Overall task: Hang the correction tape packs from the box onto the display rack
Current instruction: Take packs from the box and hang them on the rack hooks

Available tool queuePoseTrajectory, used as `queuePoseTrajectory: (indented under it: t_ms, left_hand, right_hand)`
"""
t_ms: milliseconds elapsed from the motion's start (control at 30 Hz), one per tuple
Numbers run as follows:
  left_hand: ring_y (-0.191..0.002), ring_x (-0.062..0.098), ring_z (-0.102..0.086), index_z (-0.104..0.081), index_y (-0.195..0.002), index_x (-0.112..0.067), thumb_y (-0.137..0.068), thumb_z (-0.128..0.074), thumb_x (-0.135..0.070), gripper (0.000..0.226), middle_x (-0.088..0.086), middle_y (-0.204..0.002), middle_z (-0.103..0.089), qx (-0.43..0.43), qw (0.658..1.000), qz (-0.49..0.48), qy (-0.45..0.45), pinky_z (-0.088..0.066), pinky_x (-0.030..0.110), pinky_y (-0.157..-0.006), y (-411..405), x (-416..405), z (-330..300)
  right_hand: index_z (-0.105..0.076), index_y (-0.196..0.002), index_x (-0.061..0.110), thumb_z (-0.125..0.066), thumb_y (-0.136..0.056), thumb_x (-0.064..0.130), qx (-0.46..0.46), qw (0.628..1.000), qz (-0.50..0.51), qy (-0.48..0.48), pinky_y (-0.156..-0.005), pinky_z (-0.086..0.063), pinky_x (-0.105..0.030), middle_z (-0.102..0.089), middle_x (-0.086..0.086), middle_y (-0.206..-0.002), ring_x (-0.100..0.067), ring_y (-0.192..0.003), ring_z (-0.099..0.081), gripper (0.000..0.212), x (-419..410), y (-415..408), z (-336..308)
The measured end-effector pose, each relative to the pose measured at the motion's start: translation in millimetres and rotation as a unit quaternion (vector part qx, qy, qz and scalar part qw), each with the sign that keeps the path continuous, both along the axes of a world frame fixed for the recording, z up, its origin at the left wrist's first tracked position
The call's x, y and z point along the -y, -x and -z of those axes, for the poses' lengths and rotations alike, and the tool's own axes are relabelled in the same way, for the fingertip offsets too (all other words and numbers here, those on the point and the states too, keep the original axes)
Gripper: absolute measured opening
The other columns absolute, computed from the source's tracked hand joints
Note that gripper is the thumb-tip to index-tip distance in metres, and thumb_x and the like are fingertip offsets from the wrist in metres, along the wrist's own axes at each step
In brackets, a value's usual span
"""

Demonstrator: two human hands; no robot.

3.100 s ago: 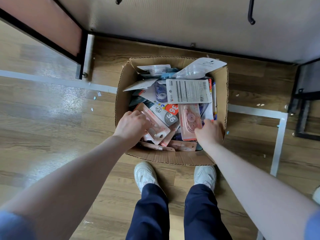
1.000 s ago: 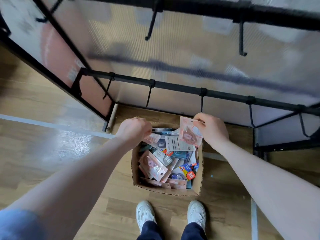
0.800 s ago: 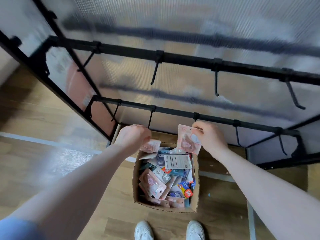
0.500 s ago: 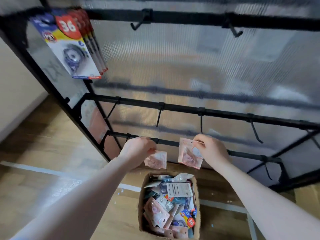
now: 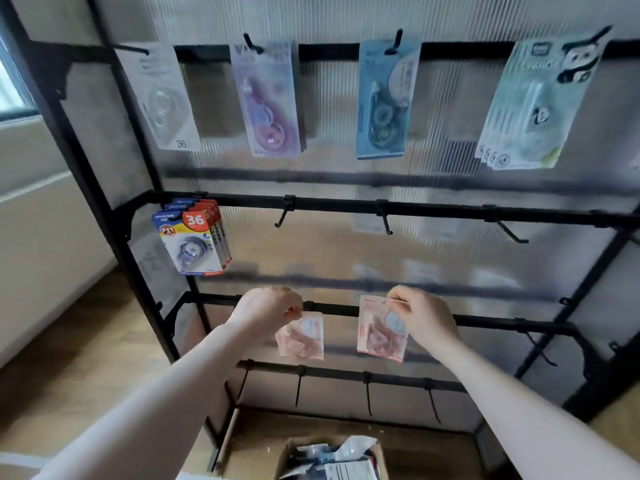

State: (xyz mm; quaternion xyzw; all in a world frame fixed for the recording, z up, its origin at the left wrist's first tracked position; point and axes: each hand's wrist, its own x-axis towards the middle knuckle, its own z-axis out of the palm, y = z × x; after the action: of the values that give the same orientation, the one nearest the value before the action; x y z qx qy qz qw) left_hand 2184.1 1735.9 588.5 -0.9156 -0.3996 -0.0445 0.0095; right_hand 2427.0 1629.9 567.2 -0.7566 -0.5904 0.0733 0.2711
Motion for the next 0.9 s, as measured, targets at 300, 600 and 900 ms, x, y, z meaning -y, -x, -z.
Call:
queuePoseTrajectory:
  t_ms: [300, 600, 900]
  left_hand:
    - [-0.094, 0.013, -0.061, -0.065, -0.107, -0.029, -0.091, -0.055, -0.038, 0.021, -0.010, -0.108, -0.064, 0.013, 0.998, 0.001, -0.069, -0.044, 0.024, -0.072, -6, 14, -82]
    - [-0.088, 0.012, -0.060, -0.066, -0.104, -0.028, -0.090, -0.055, -0.038, 0.021, -0.012, -0.104, -0.066, 0.031, 0.994, -0.034, -0.099, -0.046, 0.024, -0.070, -75, 52, -131]
    - [-0.075, 0.009, -0.055, -0.066, -0.092, -0.029, -0.088, -0.058, -0.039, 0.013, -0.014, -0.091, -0.065, 0.049, 0.991, -0.027, -0.121, -0.046, 0.024, -0.064, -153, 81, -163]
  right_hand:
    - [-0.061, -0.088, 0.021, -0.052, -0.094, 0.024, 0.009, 0.998, 0.016, -0.060, -0.057, -0.044, -0.026, -0.067, 0.007, -0.085, -0.013, -0.075, -0.062, 0.011, 29, -42, -84]
    - [-0.063, -0.080, 0.021, -0.057, -0.090, 0.021, -0.023, 0.990, 0.018, -0.140, -0.069, -0.048, -0.034, -0.067, 0.009, -0.080, -0.013, -0.078, -0.061, 0.012, 66, -130, -146]
    - [-0.064, -0.082, 0.016, -0.059, -0.091, 0.020, -0.015, 0.981, 0.028, -0.192, -0.071, -0.049, -0.034, -0.068, 0.004, -0.081, -0.015, -0.079, -0.063, 0.010, 116, -231, -199]
